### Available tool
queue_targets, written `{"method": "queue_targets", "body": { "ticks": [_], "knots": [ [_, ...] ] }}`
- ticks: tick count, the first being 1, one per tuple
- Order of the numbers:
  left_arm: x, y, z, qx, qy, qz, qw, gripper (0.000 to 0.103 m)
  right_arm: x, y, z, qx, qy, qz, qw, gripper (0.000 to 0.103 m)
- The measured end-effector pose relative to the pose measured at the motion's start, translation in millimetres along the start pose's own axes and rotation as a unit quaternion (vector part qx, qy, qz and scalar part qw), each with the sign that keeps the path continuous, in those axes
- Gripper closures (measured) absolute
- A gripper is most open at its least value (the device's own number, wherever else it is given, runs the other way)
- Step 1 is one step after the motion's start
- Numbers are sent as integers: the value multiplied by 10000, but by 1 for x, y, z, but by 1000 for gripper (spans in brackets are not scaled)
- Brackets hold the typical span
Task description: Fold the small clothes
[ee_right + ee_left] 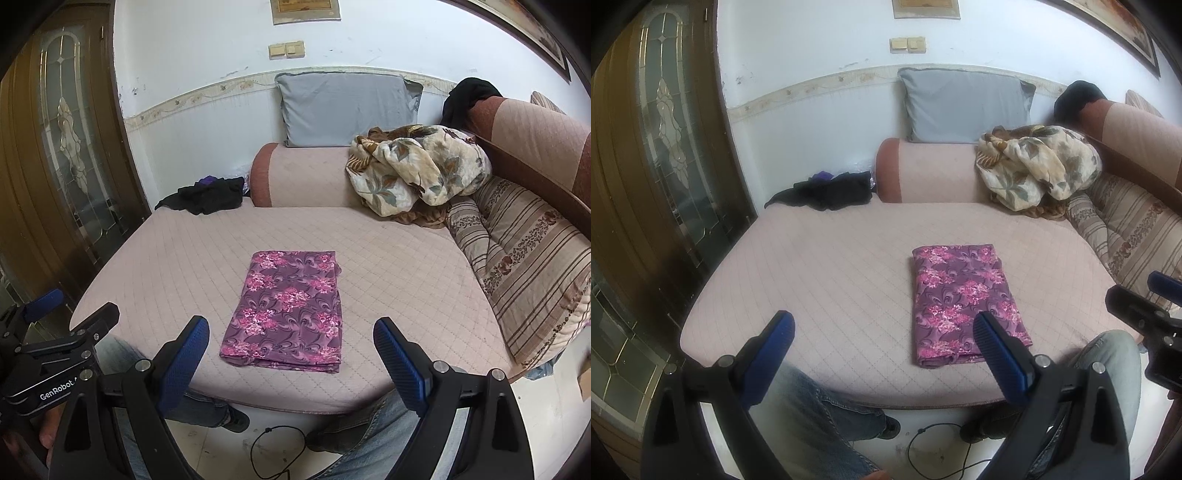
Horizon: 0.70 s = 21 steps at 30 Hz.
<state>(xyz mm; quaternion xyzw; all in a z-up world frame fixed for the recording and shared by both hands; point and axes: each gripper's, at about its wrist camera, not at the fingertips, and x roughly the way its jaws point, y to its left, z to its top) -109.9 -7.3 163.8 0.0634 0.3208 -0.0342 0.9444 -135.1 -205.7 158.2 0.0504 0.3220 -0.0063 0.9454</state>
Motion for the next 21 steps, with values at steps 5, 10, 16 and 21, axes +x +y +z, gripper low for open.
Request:
{"method": "queue_targets", "body": {
  "ticks": [5,10,16,21],
  "knots": [
    [1,0,0,24,0,-24,10000,6,1,-2,0,0,-2,-13,10000,10],
    [1,-1,0,17,0,-15,10000,6,3,-6,0,-6,9,-26,10000,10],
    [1,0,0,21,-2,-22,10000,6,3,-4,-1,-5,20,-38,10000,10],
    [2,0,-1,25,12,-23,10000,6,8,-11,0,-38,69,-20,10000,10]
  ]
}}
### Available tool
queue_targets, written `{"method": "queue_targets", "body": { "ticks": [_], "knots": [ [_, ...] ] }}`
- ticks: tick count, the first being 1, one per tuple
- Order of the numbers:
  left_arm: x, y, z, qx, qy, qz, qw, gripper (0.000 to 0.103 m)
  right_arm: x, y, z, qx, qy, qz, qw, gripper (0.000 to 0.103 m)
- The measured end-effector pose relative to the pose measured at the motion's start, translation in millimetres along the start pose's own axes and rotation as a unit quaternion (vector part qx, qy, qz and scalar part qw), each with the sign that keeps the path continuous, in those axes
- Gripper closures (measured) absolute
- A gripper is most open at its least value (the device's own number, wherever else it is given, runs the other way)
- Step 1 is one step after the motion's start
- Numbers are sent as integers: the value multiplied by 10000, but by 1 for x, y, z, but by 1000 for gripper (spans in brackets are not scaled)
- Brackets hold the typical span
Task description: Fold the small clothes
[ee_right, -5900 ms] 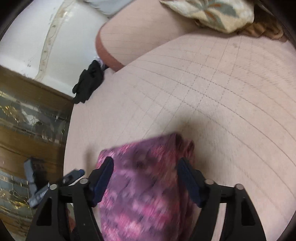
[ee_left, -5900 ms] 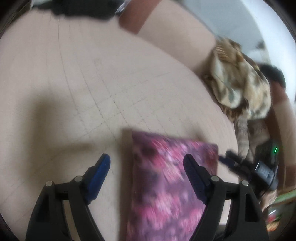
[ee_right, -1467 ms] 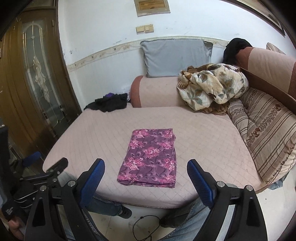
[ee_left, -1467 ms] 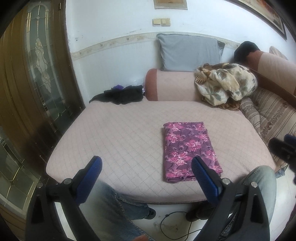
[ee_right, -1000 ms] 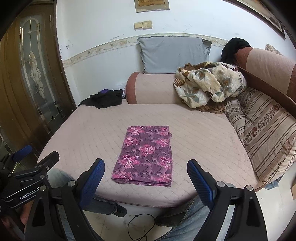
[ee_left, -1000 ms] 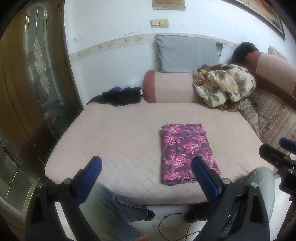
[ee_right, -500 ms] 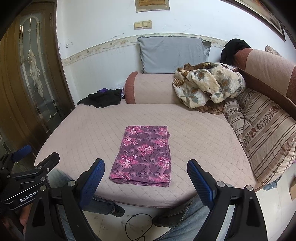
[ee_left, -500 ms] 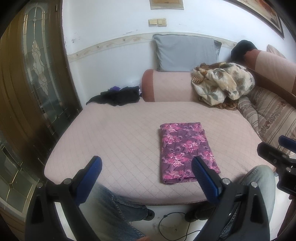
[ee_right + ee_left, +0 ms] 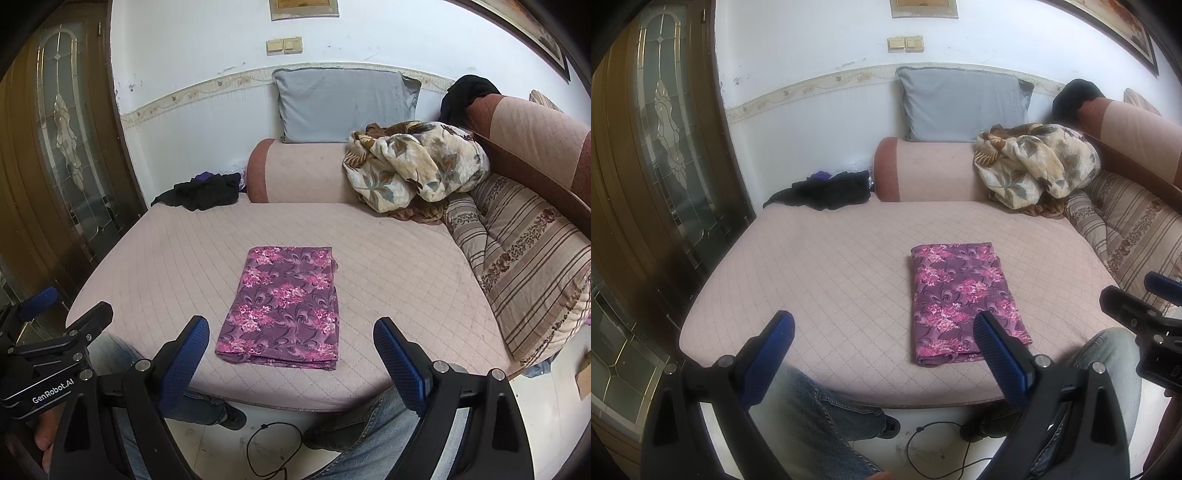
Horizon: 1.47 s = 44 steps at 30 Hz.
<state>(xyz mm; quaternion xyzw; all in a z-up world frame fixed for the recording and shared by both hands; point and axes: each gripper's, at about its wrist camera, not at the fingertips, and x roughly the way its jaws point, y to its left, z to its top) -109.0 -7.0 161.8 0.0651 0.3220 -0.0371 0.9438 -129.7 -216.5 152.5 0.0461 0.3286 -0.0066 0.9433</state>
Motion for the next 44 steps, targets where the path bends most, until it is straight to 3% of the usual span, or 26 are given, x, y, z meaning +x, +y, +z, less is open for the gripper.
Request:
{"method": "queue_targets", "body": {
  "ticks": [26,40,44],
  "knots": [
    [22,19,-3,122,185,-121,9997,6,27,-15,4,-107,235,67,9996,10],
    [54,32,-1,176,441,-212,9986,6,51,-12,5,-150,454,87,9988,10],
    [83,29,-10,362,185,-551,9977,6,65,-15,3,-52,491,200,9986,9]
  ]
}}
